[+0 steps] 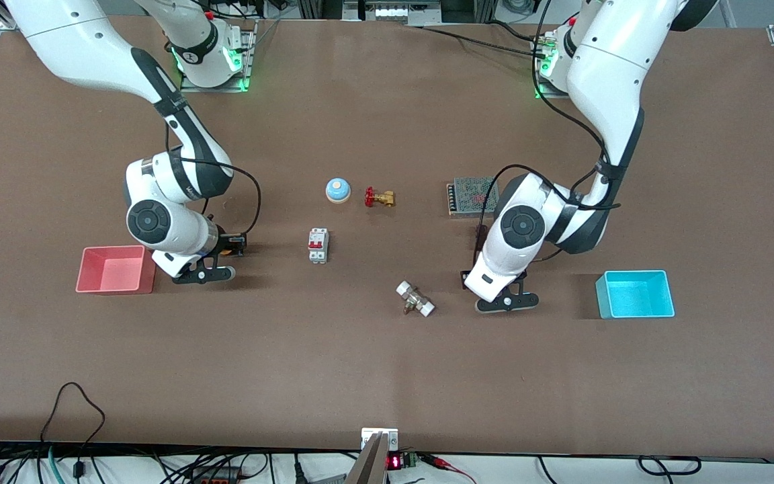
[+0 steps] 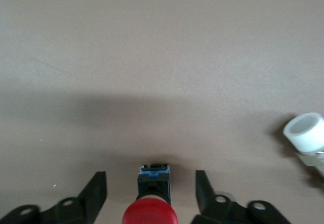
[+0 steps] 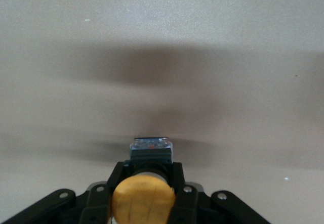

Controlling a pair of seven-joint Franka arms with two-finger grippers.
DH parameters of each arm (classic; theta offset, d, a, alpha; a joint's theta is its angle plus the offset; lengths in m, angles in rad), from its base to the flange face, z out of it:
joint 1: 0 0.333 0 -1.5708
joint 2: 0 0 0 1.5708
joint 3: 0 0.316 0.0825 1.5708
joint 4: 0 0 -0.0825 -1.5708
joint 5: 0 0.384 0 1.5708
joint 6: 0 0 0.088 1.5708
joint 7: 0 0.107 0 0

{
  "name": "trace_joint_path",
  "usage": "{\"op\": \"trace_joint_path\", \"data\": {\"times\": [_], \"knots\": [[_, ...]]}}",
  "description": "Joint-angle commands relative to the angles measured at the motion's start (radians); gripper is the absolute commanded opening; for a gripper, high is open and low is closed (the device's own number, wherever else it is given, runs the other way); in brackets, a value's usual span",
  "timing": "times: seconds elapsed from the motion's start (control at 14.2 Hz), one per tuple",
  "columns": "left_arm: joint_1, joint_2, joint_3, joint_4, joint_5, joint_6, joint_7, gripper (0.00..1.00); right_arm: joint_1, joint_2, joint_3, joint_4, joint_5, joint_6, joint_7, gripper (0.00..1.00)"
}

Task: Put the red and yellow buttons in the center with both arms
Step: 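Set the buttons on the table and open both grippers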

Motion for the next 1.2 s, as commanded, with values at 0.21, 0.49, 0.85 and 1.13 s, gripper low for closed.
{"op": "trace_joint_path", "data": {"times": [0.21, 0.49, 0.85, 1.13], "knots": [[-0.003, -0.184, 0.005, -0.008, 0.016, -0.204, 0.005, 1.00, 0.002, 0.009, 0.001, 0.003, -0.015, 0.011, 0.023, 0.42], [0.063, -0.265, 0.013, 0.133, 0.016, -0.475, 0.187, 1.00, 0.002, 0.010, 0.001, 0.009, -0.015, 0.012, 0.023, 0.86], [0.173, -0.326, 0.011, 0.337, -0.003, -0.784, 0.478, 1.00, -0.002, 0.000, 0.001, 0.046, -0.006, 0.005, 0.011, 1.00], [0.305, -0.571, -0.018, 0.097, -0.058, -0.737, 0.711, 1.00, -0.038, -0.109, 0.000, 0.060, 0.016, -0.006, 0.011, 1.00]]}}
